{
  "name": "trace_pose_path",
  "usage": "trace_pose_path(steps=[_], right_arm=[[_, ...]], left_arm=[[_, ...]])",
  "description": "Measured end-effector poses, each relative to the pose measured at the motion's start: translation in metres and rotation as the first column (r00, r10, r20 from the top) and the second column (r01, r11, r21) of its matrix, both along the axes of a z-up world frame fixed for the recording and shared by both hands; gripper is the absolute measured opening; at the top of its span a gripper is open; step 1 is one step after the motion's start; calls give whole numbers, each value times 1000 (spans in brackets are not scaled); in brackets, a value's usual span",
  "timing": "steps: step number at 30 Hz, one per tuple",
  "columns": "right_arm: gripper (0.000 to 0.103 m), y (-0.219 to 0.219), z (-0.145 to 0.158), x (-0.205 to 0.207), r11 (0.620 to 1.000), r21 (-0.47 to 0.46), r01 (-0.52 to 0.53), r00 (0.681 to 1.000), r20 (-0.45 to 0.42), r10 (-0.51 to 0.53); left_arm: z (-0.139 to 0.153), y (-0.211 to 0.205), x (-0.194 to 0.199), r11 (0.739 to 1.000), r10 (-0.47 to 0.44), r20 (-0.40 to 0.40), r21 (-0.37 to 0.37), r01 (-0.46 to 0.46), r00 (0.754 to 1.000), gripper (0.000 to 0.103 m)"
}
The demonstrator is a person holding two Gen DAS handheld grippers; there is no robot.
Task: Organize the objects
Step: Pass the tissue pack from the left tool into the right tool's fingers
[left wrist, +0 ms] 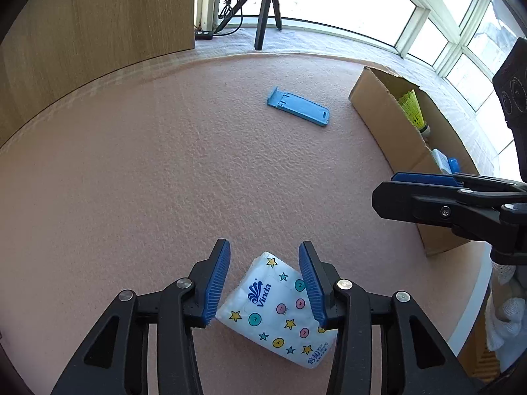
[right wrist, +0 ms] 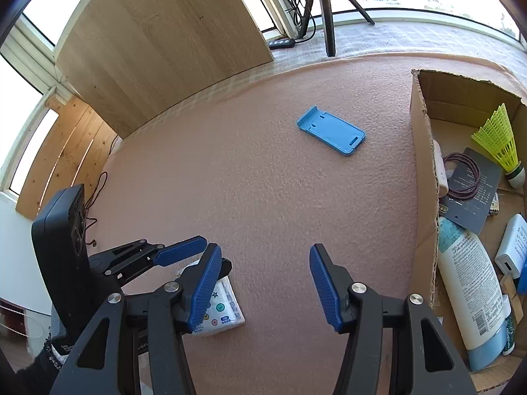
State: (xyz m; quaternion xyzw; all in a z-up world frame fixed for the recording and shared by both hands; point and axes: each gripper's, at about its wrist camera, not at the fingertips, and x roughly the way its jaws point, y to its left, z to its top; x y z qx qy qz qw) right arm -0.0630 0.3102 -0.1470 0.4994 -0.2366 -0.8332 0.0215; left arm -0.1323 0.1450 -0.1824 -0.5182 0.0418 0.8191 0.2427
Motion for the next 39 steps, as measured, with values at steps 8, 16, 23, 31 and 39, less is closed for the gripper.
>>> trace_pose_path(steps=[8, 16, 23, 31, 39], right_arm=[[52, -14, -6, -9, 994, -15, -105, 994, 31, 106], [52, -39, -22, -19, 974, -60, -217, 972, 79, 221], [52, -54, -31, -21, 954, -96, -283, 949, 115, 293], [39, -56, -46, -16, 951, -145, -274, 943, 152, 295], [29, -56, -45, -10, 953, -145, -267, 947, 142, 288]], left_arm=[[8, -42, 21, 990, 119, 88, 70, -125, 989, 54], [-10, -50, 44, 977, 142, 184, 132, -168, 973, 54], [-18, -50, 48, 964, 142, 229, 189, -187, 963, 54], [-21, -51, 51, 962, 138, 236, 200, -187, 962, 52], [-16, -45, 52, 964, 129, 220, 202, -175, 967, 46]])
